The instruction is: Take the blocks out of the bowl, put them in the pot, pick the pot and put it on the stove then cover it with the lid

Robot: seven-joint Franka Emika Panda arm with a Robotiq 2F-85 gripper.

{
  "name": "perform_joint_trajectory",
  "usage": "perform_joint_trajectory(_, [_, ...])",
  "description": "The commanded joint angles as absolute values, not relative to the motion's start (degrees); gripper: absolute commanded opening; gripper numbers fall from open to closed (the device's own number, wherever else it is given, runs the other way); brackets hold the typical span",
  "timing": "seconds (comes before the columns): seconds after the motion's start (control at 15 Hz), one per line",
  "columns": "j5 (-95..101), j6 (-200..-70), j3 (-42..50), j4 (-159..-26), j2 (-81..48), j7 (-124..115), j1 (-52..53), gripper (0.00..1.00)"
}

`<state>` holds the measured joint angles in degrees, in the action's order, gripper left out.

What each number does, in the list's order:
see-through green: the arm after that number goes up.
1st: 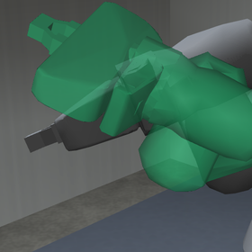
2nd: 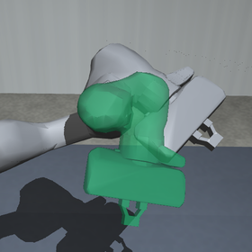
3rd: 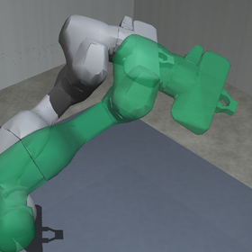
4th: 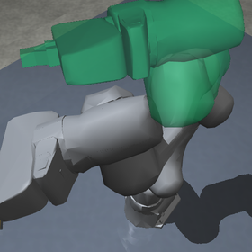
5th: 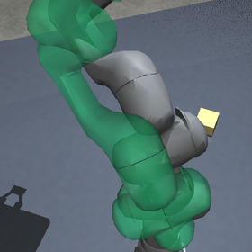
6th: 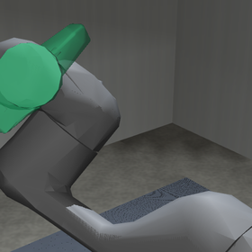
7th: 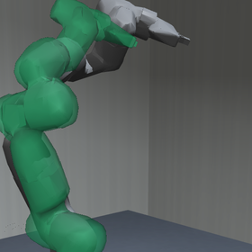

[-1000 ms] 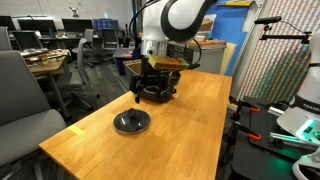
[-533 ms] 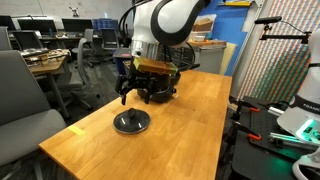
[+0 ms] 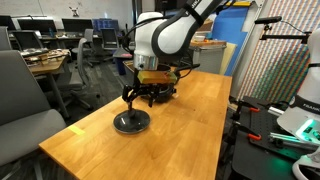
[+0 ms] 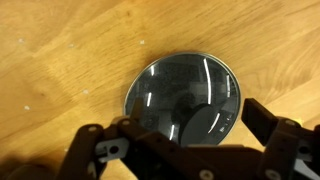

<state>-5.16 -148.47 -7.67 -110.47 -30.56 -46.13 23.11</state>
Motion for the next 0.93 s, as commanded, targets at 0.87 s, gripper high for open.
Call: perform_joint_trajectory(0.87, [2.2,-150.0,1.4,-94.8,-43.8,-53.9,30.1,0.75])
